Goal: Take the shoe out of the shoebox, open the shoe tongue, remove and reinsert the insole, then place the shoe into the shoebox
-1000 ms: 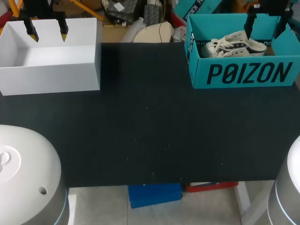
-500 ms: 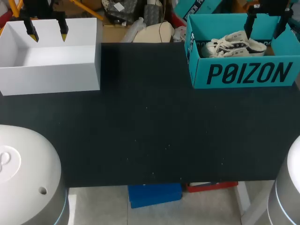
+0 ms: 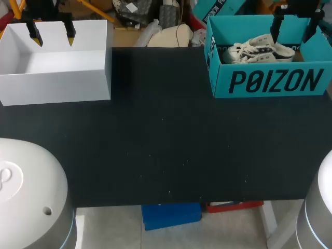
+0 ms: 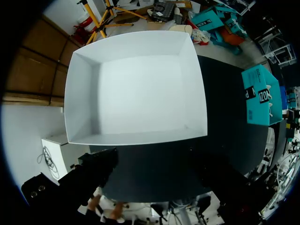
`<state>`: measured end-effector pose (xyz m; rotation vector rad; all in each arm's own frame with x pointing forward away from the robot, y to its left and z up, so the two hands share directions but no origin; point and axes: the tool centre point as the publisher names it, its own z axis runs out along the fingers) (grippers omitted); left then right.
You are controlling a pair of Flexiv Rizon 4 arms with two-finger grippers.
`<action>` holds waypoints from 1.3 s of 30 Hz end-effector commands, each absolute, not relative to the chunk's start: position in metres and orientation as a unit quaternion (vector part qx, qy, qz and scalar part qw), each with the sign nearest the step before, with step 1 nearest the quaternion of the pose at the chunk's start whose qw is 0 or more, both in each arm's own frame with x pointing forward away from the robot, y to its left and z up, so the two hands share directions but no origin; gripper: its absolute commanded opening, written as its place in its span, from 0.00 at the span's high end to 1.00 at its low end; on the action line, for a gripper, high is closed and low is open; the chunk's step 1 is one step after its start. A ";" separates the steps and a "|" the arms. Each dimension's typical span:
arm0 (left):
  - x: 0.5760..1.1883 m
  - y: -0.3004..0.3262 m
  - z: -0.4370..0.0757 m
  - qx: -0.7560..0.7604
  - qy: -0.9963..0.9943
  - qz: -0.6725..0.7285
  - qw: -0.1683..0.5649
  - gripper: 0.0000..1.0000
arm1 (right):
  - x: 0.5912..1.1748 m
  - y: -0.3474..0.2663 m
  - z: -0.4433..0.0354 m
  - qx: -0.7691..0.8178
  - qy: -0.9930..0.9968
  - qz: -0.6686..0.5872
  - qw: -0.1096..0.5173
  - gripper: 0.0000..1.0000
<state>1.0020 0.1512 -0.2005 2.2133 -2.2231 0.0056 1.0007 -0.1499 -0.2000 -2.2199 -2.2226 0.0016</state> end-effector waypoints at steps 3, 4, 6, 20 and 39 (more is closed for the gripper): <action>1.001 0.150 -0.200 0.706 -0.708 0.000 0.002 0.00 | 1.001 -0.150 -0.200 -0.707 -0.707 0.000 0.000 0.00; 1.001 0.150 -0.200 0.706 -0.708 0.000 0.002 0.00 | 1.001 -0.150 -0.200 -0.707 -0.707 0.000 0.000 0.00; 1.001 0.150 -0.200 0.706 -0.708 0.000 0.002 0.00 | 1.001 -0.150 -0.200 -0.707 -0.707 0.000 0.000 0.00; 1.001 0.150 -0.200 0.706 -0.708 0.000 0.002 0.00 | 1.001 -0.132 -0.171 -0.240 -0.964 0.002 -0.111 0.00; 1.001 0.150 -0.200 0.706 -0.708 0.000 0.002 0.00 | 1.010 -0.132 -0.173 -0.192 -0.975 -0.009 -0.109 0.00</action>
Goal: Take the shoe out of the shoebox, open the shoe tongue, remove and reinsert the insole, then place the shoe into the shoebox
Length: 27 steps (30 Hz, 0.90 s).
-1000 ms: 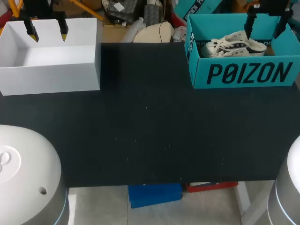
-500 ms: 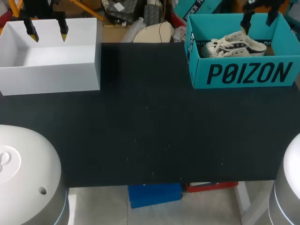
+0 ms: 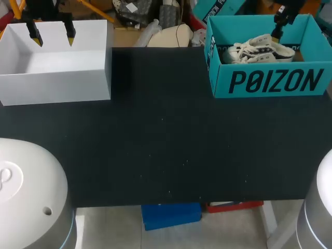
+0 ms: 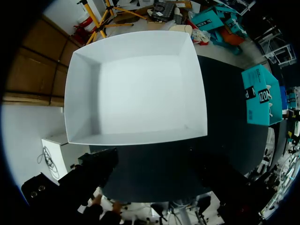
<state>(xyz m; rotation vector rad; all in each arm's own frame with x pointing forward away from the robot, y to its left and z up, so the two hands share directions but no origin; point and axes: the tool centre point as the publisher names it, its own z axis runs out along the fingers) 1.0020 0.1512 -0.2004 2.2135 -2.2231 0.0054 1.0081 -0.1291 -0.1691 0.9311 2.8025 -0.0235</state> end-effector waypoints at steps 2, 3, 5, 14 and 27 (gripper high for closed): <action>1.001 0.150 -0.200 0.706 -0.708 0.000 0.002 0.00 | 1.018 -0.131 -0.174 0.144 0.985 0.018 0.096 0.00; 1.001 0.150 -0.200 0.706 -0.708 0.000 0.002 0.00 | 1.023 -0.131 -0.176 0.133 0.987 0.024 0.088 0.00; 1.001 0.150 -0.200 0.706 -0.708 0.000 0.002 0.00 | 1.031 -0.131 -0.180 0.107 0.991 0.023 0.072 0.00; 1.001 0.150 -0.200 0.706 -0.708 0.000 0.002 0.00 | 1.066 -0.145 -0.195 0.080 0.996 0.006 0.039 0.08; 1.001 0.150 -0.200 0.706 -0.708 0.000 0.002 0.00 | 1.096 -0.157 -0.253 0.094 0.995 -0.003 0.038 0.55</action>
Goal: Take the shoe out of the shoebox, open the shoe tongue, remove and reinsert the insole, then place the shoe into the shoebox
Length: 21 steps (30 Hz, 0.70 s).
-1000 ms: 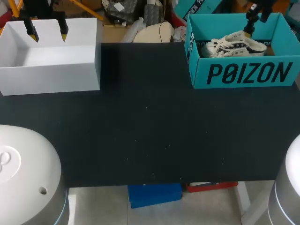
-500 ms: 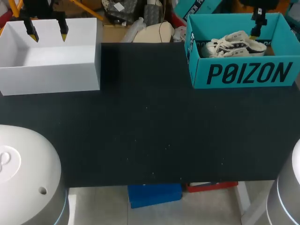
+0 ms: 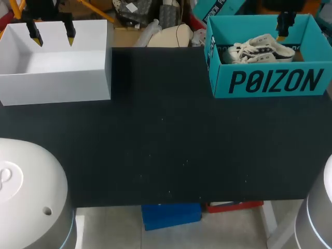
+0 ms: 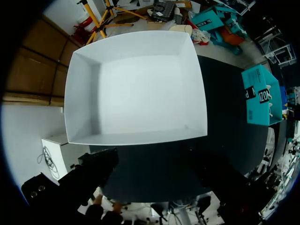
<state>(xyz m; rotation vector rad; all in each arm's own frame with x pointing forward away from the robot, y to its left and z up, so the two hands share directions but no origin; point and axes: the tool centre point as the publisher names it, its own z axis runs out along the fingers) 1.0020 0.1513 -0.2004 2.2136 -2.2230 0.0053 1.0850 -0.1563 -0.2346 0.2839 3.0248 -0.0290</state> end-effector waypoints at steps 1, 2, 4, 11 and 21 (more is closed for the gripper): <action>1.001 0.150 -0.200 0.706 -0.708 0.000 0.002 0.00 | 1.097 -0.157 -0.257 0.095 0.995 0.000 0.037 0.54; 1.001 0.150 -0.200 0.706 -0.708 0.000 0.002 0.00 | 1.098 -0.158 -0.262 0.095 0.995 0.002 0.035 0.53; 1.001 0.150 -0.200 0.706 -0.708 0.000 0.002 0.00 | 1.098 -0.159 -0.270 0.090 0.996 0.005 0.028 0.42; 1.001 0.150 -0.200 0.706 -0.708 0.000 0.002 0.00 | 1.101 -0.166 -0.302 0.079 0.997 0.011 0.011 0.48; 1.001 0.150 -0.200 0.706 -0.708 0.000 0.002 0.00 | 1.113 -0.161 -0.339 0.047 0.999 0.016 -0.002 0.48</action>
